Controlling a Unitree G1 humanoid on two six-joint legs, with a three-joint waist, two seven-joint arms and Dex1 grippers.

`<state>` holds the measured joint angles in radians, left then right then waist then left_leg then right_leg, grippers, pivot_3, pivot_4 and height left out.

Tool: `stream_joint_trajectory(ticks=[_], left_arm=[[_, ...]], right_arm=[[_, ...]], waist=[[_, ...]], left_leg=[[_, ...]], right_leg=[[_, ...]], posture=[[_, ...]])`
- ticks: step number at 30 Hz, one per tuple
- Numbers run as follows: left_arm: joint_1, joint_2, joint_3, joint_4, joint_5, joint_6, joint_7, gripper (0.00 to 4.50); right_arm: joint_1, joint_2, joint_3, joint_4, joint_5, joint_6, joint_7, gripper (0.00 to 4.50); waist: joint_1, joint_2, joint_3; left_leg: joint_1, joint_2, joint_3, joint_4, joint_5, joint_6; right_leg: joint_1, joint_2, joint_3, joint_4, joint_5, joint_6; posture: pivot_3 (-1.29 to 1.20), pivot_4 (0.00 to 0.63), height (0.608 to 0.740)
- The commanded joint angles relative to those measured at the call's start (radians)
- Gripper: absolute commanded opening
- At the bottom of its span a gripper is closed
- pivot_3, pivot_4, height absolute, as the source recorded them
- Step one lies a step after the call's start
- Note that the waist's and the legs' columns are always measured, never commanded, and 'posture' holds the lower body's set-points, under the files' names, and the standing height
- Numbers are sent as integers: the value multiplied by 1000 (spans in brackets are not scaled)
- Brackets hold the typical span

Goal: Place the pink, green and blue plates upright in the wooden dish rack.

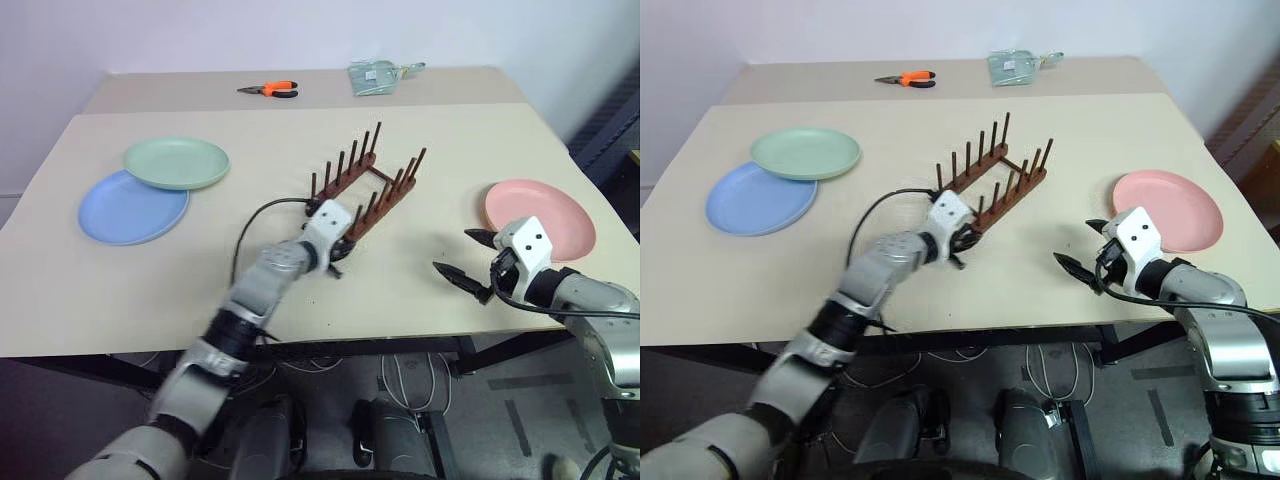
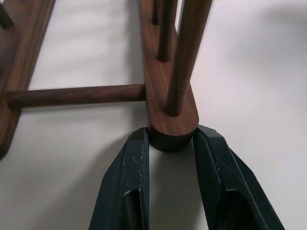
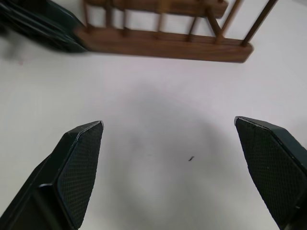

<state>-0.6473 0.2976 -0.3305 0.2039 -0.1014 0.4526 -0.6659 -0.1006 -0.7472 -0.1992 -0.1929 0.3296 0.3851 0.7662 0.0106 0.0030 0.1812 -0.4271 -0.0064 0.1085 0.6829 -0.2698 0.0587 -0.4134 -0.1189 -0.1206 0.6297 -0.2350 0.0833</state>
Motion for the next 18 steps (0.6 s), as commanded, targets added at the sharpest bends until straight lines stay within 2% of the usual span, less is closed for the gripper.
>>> stream_joint_trajectory(ticks=[1,5,9,10,12,13,14,17,18], left_arm=[[-21,101,8,23,-53,-168,-283,750],[-42,187,-7,141,-42,-267,-476,750],[-66,171,22,230,-42,-290,-505,750],[-71,164,33,246,-45,-286,-501,1773],[-74,166,42,262,-31,-295,-487,2514],[-68,182,45,257,-12,-290,-466,3109],[-53,208,54,234,0,-264,-445,3509],[30,291,102,100,-22,-164,-429,3552],[77,319,131,25,-56,-126,-437,3291]], right_arm=[[-10,7,-1,-16,-6,-29,-4,4500],[-24,10,5,7,-13,-47,-5,4500],[-30,16,11,16,-17,-58,-8,4500],[-29,16,12,17,-17,-59,-8,4500],[-26,15,11,16,-15,-57,-5,4500],[-22,11,10,11,-9,-48,-1,4500],[-15,5,9,3,-1,-38,11,4500],[7,-13,10,-36,22,-11,45,3680],[16,-15,15,-55,31,3,54,3190]], waist=[[6,0,0],[4,0,0],[3,0,0],[3,0,0],[2,0,0],[2,0,0],[2,0,0],[-9,0,0],[-16,1,0]], left_leg=[[0,0,0,0,0,0],[0,-1,-1,0,-1,0],[0,-1,-1,0,-1,1],[0,-1,-1,0,-1,1],[0,-1,-1,0,-1,2],[0,-1,-1,0,-1,2],[0,-1,-1,0,-1,2],[0,-1,-1,0,-1,2],[0,-1,-1,0,-1,2]], right_leg=[[0,0,0,-1,0,0],[1,-2,-1,-2,0,0],[1,-1,-1,-2,0,0],[1,-1,-1,-2,0,0],[1,-1,-1,-2,0,0],[1,-1,-1,-2,0,1],[1,-1,-1,-1,0,1],[1,-1,-1,-1,0,1],[1,0,-1,-1,0,0]], posture=[[0,150,740],[0,150,740],[0,150,740],[0,150,740],[0,150,740],[0,150,740],[0,150,740],[0,150,740],[0,150,740]])
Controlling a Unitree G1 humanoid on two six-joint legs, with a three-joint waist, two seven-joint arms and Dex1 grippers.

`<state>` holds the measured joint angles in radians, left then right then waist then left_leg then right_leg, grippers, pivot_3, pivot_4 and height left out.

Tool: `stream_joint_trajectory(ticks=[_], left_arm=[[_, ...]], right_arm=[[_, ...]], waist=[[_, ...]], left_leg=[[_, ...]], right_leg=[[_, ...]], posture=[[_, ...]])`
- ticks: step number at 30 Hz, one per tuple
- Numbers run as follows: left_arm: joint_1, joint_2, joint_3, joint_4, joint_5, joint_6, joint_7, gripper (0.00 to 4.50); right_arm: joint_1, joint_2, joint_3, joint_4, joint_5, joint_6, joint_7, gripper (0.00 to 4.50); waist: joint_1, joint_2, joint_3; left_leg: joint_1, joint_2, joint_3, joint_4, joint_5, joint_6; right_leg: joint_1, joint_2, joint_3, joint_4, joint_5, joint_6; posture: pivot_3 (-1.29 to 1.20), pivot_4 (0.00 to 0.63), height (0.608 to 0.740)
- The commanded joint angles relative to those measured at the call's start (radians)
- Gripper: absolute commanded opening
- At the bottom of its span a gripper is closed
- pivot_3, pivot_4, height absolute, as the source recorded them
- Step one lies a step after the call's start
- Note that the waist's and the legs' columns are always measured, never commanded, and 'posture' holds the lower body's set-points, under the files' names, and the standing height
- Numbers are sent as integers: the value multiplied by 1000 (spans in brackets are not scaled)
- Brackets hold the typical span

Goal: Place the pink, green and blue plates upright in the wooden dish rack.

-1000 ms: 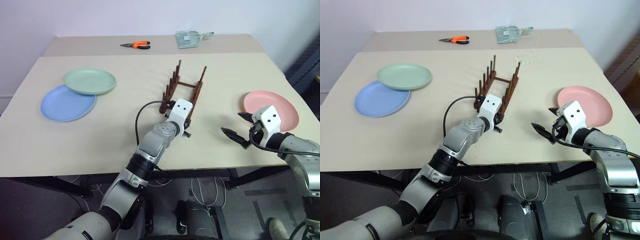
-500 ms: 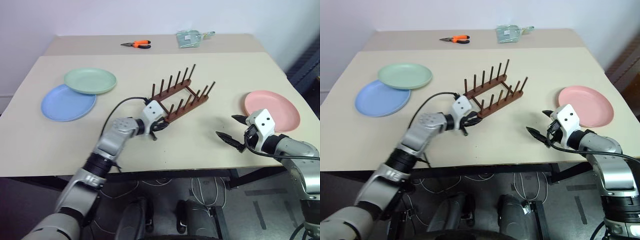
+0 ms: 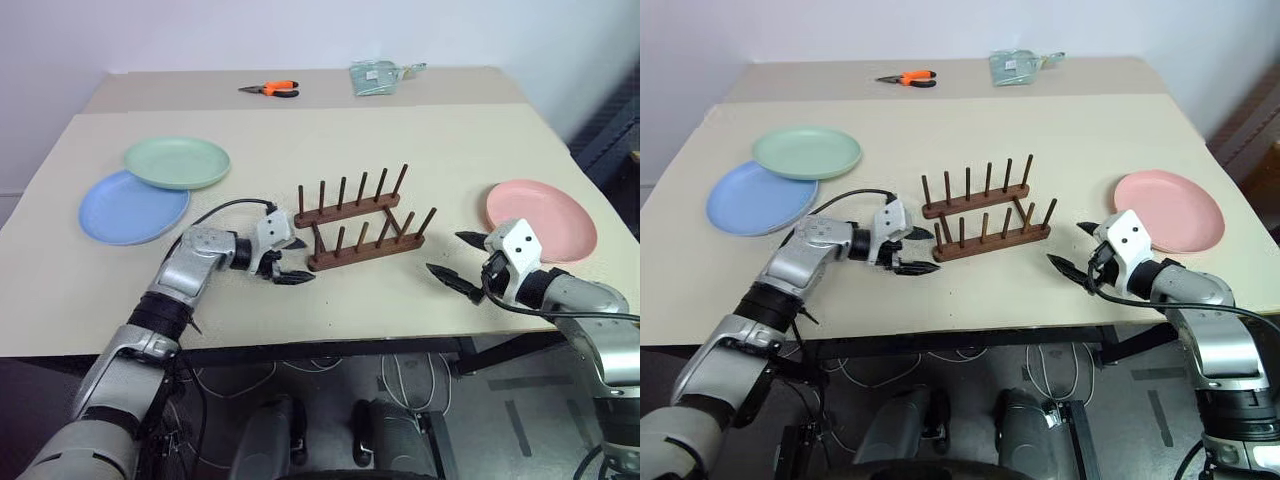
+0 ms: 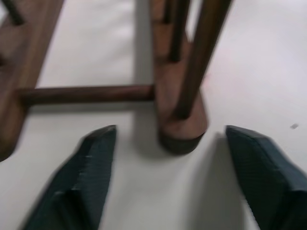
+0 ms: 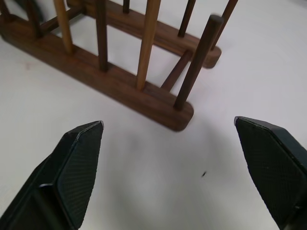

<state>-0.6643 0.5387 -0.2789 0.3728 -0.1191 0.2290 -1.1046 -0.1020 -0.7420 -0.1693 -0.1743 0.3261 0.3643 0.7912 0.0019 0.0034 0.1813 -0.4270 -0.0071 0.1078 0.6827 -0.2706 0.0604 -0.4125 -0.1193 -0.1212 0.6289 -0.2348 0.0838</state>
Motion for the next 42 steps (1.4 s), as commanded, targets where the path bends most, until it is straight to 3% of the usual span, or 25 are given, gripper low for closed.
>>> stream_joint_trajectory(ticks=[1,6,7,10,13,18,30,38,42], left_arm=[[145,101,112,-231,-80,154,1,2926],[318,133,124,-611,-169,353,47,662],[337,124,101,-666,-167,379,66,651],[359,71,26,-736,-117,419,152,651],[323,-8,-53,-683,10,451,317,651],[263,-114,-40,-549,100,480,516,651],[77,-223,-6,-142,124,251,632,651],[44,-260,15,-64,143,198,671,651],[121,-216,17,-247,97,210,590,651]], right_arm=[[20,-20,-1,-87,31,31,30,2734],[1,10,93,-70,-33,32,5,231],[-11,20,117,-56,-51,36,-7,107],[-61,50,188,-7,-110,51,-42,107],[-116,94,232,41,-157,54,-93,107],[-192,155,249,126,-227,74,-188,107],[-347,238,243,360,-291,42,-311,107],[-398,234,213,418,-272,-11,-293,107],[-338,108,159,303,-280,-15,-232,1788]], waist=[[-18,1,0],[-6,1,1],[0,1,1],[13,1,1],[11,1,0],[11,1,0],[8,0,-1],[5,0,-1],[4,1,0]], left_leg=[[0,0,0,-1,0,0],[1,0,-1,-1,0,0],[1,0,-1,-1,-2,-2],[1,-1,-1,-1,-3,-2],[1,-2,-1,-1,-2,-1],[1,-2,-1,0,0,0],[3,-2,-1,1,0,0],[3,-2,0,1,0,0],[2,-2,0,0,0,0]], right_leg=[[0,0,0,0,0,0],[1,-1,0,0,0,0],[1,-2,0,-1,0,0],[1,-2,0,-1,0,0],[1,-2,0,-1,0,0],[3,0,0,0,0,1],[4,0,0,1,0,1],[4,1,0,1,0,1],[3,0,0,1,0,1]], posture=[[0,150,740],[0,150,740],[0,150,740],[0,150,740],[0,150,740],[0,150,740],[0,150,740],[0,150,740],[0,150,740]])
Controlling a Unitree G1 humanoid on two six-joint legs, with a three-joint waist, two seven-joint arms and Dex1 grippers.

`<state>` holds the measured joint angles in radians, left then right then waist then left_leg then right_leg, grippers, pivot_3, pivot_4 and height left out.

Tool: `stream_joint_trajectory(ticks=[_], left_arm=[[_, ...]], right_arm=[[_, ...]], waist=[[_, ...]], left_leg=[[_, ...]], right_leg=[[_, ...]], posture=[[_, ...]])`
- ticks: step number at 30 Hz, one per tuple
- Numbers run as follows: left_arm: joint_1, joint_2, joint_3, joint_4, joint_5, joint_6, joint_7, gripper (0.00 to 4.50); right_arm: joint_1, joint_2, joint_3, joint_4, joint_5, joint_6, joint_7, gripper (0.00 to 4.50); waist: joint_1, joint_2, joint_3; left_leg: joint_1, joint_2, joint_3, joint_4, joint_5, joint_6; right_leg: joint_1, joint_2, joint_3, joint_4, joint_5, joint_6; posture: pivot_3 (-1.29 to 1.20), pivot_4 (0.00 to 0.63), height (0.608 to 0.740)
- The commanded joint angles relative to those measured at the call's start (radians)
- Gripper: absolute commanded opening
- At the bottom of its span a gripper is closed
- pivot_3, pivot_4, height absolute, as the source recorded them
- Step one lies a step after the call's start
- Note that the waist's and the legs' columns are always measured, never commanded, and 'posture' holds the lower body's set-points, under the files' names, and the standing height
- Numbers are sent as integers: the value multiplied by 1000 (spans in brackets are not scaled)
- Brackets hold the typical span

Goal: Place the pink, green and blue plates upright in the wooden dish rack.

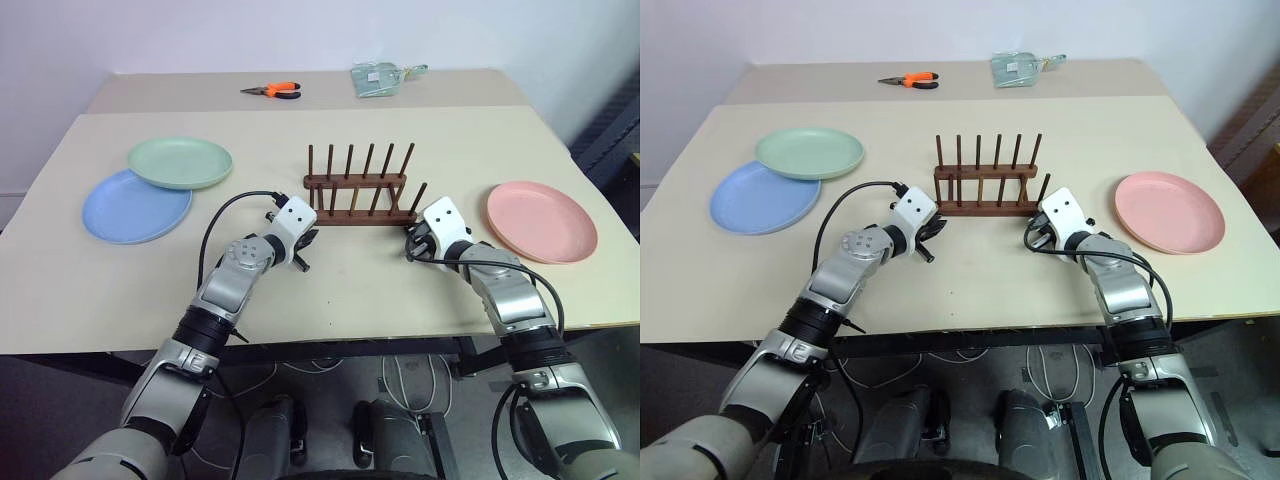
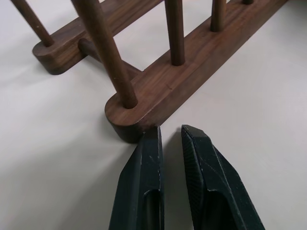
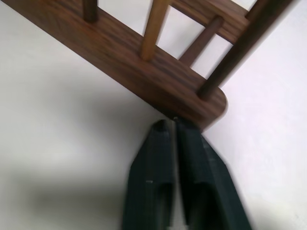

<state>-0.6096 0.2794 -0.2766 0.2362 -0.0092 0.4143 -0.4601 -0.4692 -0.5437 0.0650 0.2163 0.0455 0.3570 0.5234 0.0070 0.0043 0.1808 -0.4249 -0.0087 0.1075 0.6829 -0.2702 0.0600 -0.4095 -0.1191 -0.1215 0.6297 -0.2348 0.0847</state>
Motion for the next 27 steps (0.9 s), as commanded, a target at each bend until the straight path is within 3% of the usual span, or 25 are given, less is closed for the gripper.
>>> stream_joint_trajectory(ticks=[1,5,8,15,18,25,27], left_arm=[[96,61,18,-185,-38,29,-90,651],[202,136,44,-457,-151,42,-226,651],[240,173,61,-549,-222,95,-289,651],[215,183,28,-569,-223,107,-310,651],[201,177,26,-572,-225,121,-304,651],[219,192,32,-599,-227,135,-298,651],[226,199,42,-607,-230,143,-293,651]], right_arm=[[44,-130,-103,-114,4,-3,45,2257],[106,-285,-182,-163,1,21,93,4263],[134,-339,-196,-128,2,58,124,4263],[54,-301,-131,119,-80,9,50,4263],[15,-278,-125,203,-88,-22,31,3473],[-13,-273,-96,277,-129,-139,8,31],[-10,-296,-83,229,-153,-220,14,31]], waist=[[-1,0,0],[-1,1,1],[2,1,1],[-3,1,1],[-2,1,1],[3,1,1],[2,1,1]], left_leg=[[0,0,0,0,0,0],[-2,0,0,-1,0,0],[-1,0,0,0,-1,-1],[-1,1,0,-1,0,0],[-1,1,0,0,0,0],[-1,0,0,0,0,0],[-1,0,0,0,0,0]], right_leg=[[0,0,0,0,0,0],[-2,-1,0,-1,-1,0],[-1,-1,0,-1,-1,0],[-1,0,0,-1,-1,0],[0,0,0,-1,-1,0],[0,0,0,-1,-1,1],[0,0,0,-1,-1,1]], posture=[[0,150,740],[0,150,740],[0,150,740],[0,150,740],[0,150,740],[0,150,740],[0,150,740]])
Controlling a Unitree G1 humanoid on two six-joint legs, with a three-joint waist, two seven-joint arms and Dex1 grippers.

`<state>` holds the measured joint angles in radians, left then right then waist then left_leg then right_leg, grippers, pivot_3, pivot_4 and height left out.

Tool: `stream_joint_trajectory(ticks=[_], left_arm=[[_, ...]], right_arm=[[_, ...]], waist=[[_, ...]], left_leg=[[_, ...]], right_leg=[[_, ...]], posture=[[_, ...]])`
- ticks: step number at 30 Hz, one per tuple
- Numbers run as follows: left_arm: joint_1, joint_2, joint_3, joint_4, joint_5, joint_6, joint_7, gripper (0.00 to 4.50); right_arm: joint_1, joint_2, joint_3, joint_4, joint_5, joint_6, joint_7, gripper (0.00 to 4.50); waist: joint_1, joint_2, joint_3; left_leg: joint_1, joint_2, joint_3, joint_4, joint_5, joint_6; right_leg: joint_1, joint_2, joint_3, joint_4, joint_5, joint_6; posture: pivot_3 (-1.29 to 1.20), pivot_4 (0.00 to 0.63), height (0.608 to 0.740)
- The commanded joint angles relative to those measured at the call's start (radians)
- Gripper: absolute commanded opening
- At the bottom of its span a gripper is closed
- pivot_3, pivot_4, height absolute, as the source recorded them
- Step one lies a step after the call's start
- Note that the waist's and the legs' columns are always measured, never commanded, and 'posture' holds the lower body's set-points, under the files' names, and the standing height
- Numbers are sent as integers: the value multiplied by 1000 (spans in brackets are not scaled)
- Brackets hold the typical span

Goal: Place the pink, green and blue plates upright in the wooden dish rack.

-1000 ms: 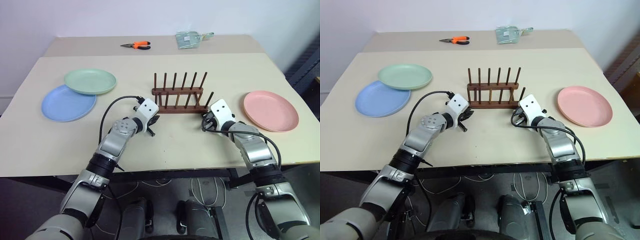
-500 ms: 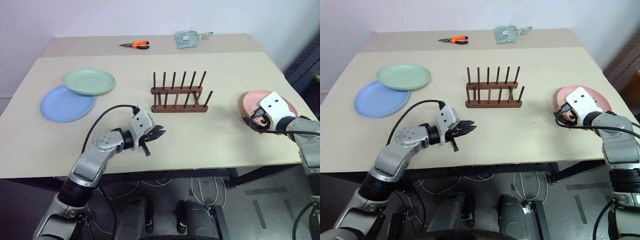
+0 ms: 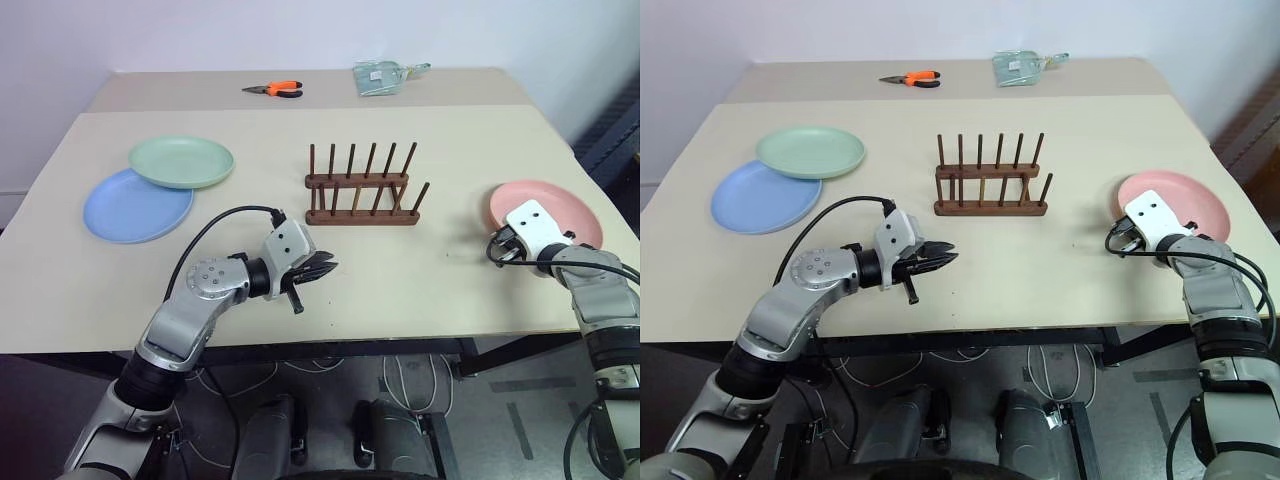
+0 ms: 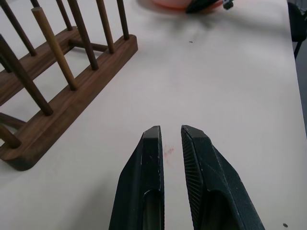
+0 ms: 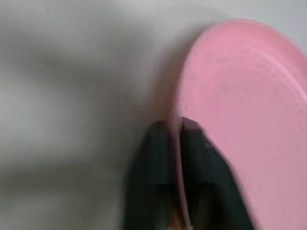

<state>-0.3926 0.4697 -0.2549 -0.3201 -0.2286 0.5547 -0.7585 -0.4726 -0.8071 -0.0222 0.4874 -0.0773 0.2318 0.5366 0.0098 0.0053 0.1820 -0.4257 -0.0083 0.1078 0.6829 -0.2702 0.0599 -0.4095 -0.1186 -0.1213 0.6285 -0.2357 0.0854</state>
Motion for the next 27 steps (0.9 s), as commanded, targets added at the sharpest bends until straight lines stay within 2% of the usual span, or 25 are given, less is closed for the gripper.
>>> stream_joint_trajectory(ticks=[1,4,6,10,14,18,27], left_arm=[[13,11,25,-54,-11,7,8,651],[33,29,49,-56,-10,9,13,651],[43,38,62,-50,-9,2,15,651],[52,49,73,-41,-6,-11,16,651],[51,49,78,-31,-6,-17,20,651],[50,46,77,-24,-5,-22,20,651],[68,43,87,-35,-16,-19,20,651]], right_arm=[[-4,-42,6,-68,-36,-129,10,31],[-81,13,-101,-265,144,-84,66,31],[-168,68,-190,-373,318,68,66,31],[-312,167,-358,-556,747,445,30,31],[-406,233,-472,-574,1045,698,-101,31],[-435,280,-507,-531,1205,799,-199,31],[-461,298,-504,-383,1274,828,-270,31]], waist=[[-2,0,0],[-13,3,2],[-24,5,3],[-17,5,3],[2,4,3],[1,4,3],[-4,5,3]], left_leg=[[0,0,0,0,0,0],[0,0,0,0,0,0],[0,1,0,-1,1,-1],[0,1,-1,-1,1,-2],[-1,1,-3,-2,0,-1],[-2,-1,-3,-2,-3,-1],[-2,-1,-1,-2,-1,1]], right_leg=[[0,0,0,0,0,0],[-1,0,1,1,0,0],[-1,0,1,1,0,0],[-2,1,0,2,0,-1],[0,-1,-1,-2,0,-1],[-1,-4,-1,-1,0,-1],[-3,-2,-1,0,0,-1]], posture=[[0,150,740],[0,150,740],[0,150,740],[0,150,740],[0,150,740],[0,150,740],[0,150,740]])
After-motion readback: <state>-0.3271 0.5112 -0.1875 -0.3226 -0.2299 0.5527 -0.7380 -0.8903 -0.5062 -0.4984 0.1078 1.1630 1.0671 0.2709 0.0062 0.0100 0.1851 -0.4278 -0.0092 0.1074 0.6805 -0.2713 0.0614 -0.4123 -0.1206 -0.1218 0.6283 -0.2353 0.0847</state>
